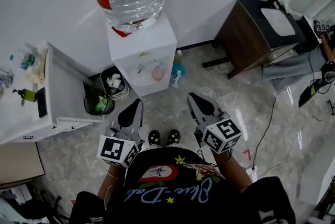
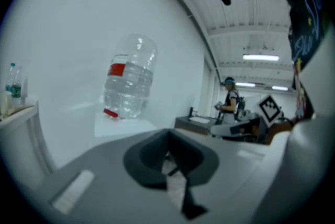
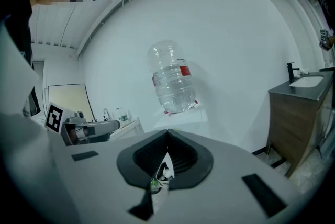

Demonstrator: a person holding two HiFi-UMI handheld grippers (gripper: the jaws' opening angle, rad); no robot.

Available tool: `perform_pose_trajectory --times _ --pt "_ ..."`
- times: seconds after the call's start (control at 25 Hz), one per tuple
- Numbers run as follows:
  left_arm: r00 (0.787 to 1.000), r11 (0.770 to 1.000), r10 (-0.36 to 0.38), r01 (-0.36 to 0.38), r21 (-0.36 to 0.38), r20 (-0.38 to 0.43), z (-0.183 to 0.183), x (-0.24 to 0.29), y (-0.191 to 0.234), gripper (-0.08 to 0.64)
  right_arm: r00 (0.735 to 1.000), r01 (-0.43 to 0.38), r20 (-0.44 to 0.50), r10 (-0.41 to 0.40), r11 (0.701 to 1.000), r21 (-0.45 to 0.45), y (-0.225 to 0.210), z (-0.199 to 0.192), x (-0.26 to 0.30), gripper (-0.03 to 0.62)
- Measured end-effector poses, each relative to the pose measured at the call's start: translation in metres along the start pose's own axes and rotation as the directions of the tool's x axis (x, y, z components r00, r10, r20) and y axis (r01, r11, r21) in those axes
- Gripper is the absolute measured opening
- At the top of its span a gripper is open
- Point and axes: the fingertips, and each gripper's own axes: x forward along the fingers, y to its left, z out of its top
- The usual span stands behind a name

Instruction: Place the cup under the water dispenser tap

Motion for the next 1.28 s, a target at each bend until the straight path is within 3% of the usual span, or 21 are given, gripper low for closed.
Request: perform_pose_trajectory --times 1.0,1.28 --pt "1.0 0.999 0.006 -0.006 0.036 0.016 0.008 -0.017 -0.003 -0.005 0.999 -0.026 0.041 0.029 0.997 -0.07 0.026 0.014 -0.011 0.014" --pt "1.0 0.998 0.005 -0.004 -0.056 0.012 0.002 -0.011 0.003 -0.005 0.999 -0.011 0.045 0.015 0.997 -0.075 0.018 0.015 -0.01 0.014"
